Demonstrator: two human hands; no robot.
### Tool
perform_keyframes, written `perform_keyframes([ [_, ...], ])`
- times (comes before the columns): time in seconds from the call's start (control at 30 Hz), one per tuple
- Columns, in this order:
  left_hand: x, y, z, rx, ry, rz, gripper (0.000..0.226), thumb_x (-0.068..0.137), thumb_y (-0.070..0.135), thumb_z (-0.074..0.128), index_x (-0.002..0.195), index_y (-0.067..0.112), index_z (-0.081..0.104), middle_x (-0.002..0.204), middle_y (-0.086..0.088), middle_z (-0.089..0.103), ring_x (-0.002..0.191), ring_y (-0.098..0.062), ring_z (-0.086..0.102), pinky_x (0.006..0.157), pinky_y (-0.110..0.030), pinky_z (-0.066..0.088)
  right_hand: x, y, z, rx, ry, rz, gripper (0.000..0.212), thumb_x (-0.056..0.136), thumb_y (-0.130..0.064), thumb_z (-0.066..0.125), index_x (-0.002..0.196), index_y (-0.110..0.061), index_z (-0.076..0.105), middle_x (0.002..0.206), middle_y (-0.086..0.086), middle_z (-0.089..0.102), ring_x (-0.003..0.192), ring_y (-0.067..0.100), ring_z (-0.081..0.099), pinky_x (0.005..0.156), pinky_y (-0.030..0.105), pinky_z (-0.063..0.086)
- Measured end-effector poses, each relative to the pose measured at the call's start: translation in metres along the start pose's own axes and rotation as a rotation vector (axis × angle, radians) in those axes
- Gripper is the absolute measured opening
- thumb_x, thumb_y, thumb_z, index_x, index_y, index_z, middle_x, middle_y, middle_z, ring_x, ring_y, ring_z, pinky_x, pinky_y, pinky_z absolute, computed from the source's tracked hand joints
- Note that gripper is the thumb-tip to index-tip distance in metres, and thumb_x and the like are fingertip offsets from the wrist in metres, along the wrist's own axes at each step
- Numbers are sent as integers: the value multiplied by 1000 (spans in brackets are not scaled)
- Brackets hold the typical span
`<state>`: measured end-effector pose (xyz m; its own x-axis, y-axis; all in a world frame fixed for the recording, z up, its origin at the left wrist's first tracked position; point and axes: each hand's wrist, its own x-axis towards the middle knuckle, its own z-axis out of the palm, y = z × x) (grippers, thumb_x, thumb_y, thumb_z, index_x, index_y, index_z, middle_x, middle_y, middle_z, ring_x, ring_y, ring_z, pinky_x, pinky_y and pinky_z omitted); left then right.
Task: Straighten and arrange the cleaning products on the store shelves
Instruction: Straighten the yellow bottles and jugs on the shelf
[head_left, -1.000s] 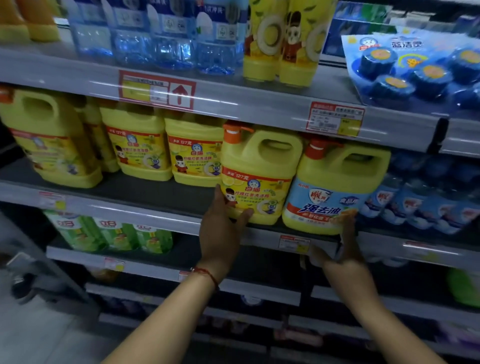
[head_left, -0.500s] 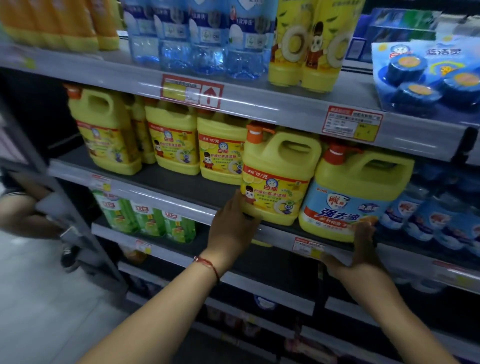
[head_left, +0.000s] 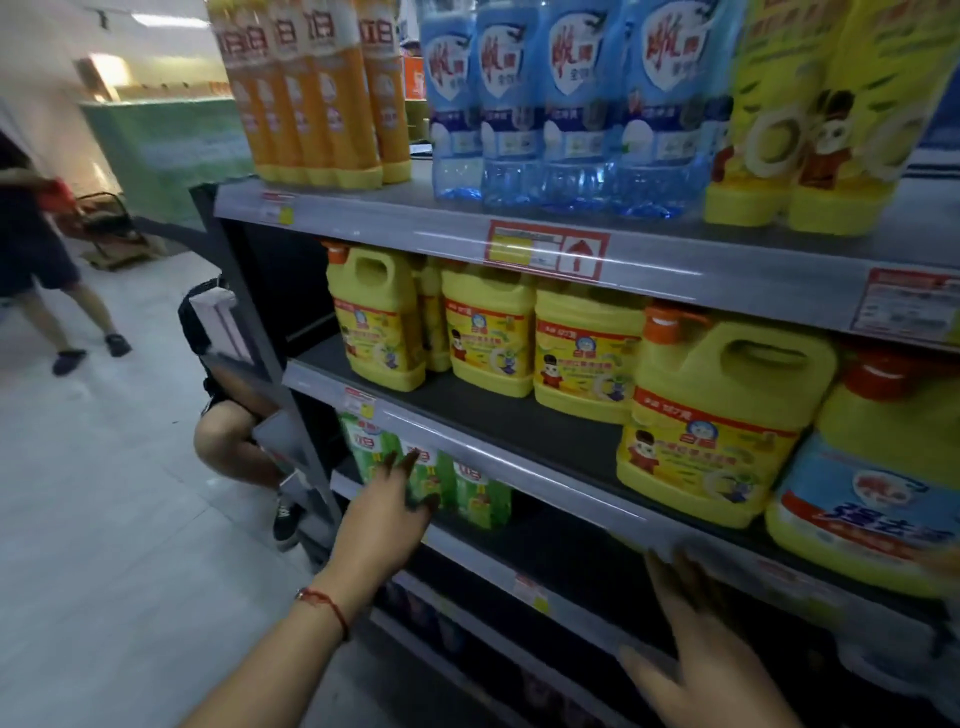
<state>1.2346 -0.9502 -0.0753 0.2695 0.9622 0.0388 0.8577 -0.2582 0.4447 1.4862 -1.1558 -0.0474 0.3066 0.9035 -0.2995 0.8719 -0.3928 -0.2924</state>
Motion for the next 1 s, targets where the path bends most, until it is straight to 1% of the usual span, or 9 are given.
perform_keyframes([
  [0.17, 64, -75, -37, 11, 72, 24, 67, 97, 36, 62, 156, 17, 35, 158, -12, 36, 130, -34, 54, 100, -41, 49, 45, -92, 3, -66, -5, -89, 93, 99, -60, 45, 158, -27, -20, 163, -5, -30, 154, 21, -17, 124, 38, 4],
  [0.27, 105, -110, -58, 129, 57, 100, 71, 98, 47, 58, 159, 23, 30, 166, -15, 24, 127, -35, 58, 106, -46, 47, 77, -160, 5, -77, 96, -110, 88, 100, -52, 47, 159, -32, -15, 165, -6, -26, 153, 20, -22, 127, 41, 3],
  [0.37, 137, -135, -75, 233, 41, 202, 71, 102, 52, 49, 162, 25, 22, 170, -13, 11, 152, -35, 26, 117, -47, 34, 109, -226, 6, -88, 182, -136, 84, 100, -50, 47, 160, -30, -9, 167, -5, -21, 153, 20, -21, 126, 39, -5],
  [0.43, 153, -150, -85, 259, 11, 249, 72, 103, 53, 46, 163, 25, 18, 171, -12, 6, 156, -33, 14, 120, -46, 27, 131, -259, 6, -80, 211, -134, 85, 100, -49, 48, 160, -28, -8, 167, -4, -19, 153, 18, -20, 125, 38, -9],
  [0.6, 187, -178, -102, 194, -16, 329, 70, 101, 48, 52, 160, 19, 28, 169, -15, 13, 153, -37, 20, 123, -49, 23, 170, -305, 11, -27, 263, -79, 87, 100, -49, 49, 161, -26, -9, 167, -3, -18, 154, 17, -17, 125, 35, -11],
  [0.73, 215, -184, -107, 40, -18, 389, 74, 101, 44, 56, 162, 19, 23, 170, -14, 11, 151, -38, 29, 118, -46, 31, 195, -322, 11, 47, 210, -12, 90, 99, -52, 50, 160, -28, -11, 167, -5, -18, 155, 17, -14, 126, 34, -5],
  [0.8, 230, -177, -108, -64, -68, 348, 81, 101, 46, 56, 164, 18, 14, 171, -11, 11, 152, -33, 28, 118, -41, 32, 208, -327, 12, 177, 211, 43, 95, 96, -53, 56, 159, -34, -13, 168, -8, -12, 156, 19, -5, 126, 34, 6],
  [0.9, 252, -167, -103, -209, -178, 231, 91, 96, 57, 57, 164, 18, 9, 167, -8, 28, 147, -30, 37, 115, -43, 38, 228, -340, 17, 490, 273, 117, 104, 91, -48, 68, 158, -41, -11, 168, -11, 3, 154, 21, 15, 121, 36, 24],
  [1.0, 262, -164, -90, -272, -194, 265, 72, 85, 67, 50, 146, 29, 47, 138, -4, 63, 123, -29, 61, 103, -49, 47, 245, -348, 26, 652, 358, 100, 106, 89, -38, 73, 159, -38, -6, 167, -9, 14, 151, 19, 24, 120, 39, 30],
])
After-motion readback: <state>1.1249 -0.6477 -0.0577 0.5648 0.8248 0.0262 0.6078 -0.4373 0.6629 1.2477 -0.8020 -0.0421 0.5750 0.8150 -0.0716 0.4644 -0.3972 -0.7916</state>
